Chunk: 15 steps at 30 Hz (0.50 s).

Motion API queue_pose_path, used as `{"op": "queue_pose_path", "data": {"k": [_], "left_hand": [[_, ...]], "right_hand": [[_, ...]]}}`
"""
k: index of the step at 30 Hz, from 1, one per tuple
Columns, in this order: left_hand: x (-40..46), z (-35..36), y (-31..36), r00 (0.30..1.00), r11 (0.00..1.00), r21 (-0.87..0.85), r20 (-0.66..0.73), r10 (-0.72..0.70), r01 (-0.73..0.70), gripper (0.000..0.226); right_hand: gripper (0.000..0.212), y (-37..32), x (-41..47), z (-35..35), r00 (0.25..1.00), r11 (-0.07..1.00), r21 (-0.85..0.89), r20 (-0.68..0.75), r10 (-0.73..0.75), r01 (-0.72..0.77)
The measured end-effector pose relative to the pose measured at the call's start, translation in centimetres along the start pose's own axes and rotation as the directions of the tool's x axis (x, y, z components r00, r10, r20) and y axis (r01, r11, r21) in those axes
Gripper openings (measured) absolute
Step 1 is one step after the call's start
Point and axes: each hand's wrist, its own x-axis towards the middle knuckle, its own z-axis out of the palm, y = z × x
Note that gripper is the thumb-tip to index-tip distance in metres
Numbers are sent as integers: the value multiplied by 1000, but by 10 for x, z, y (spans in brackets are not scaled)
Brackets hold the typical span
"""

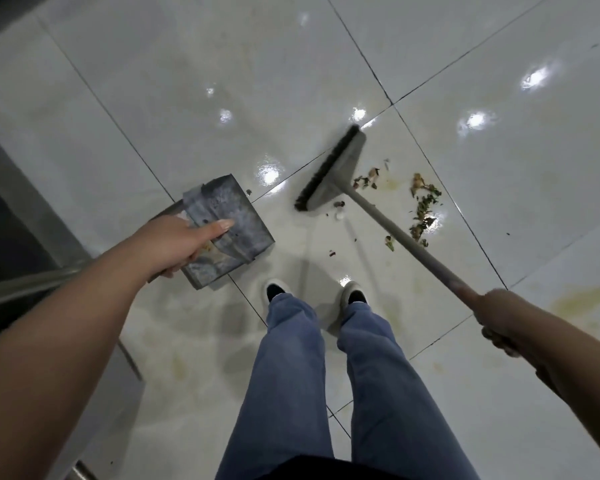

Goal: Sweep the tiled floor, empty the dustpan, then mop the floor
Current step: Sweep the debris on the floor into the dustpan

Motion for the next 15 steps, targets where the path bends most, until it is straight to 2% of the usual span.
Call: {"op": "queue_pose_path", "data": {"k": [4, 9, 12, 15], "left_hand": [[-7, -11, 3, 1000, 999, -29, -11, 18, -18, 66], [-10, -20, -9, 997, 999, 49, -76, 7, -3, 68], [-9, -21, -20, 995, 999, 47, -96, 11, -6, 72], [-7, -21, -24, 995, 998, 57, -96, 16, -11, 78]], "right_hand": [[59, -58, 1, 20, 981, 974, -120, 3, -195, 194], [58, -143, 13, 60, 903, 857, -291, 66, -425, 425], [58, -143, 28, 69, 912, 859, -307, 115, -393, 409], [59, -96, 48, 55, 951, 912, -270, 111, -288, 308]]}}
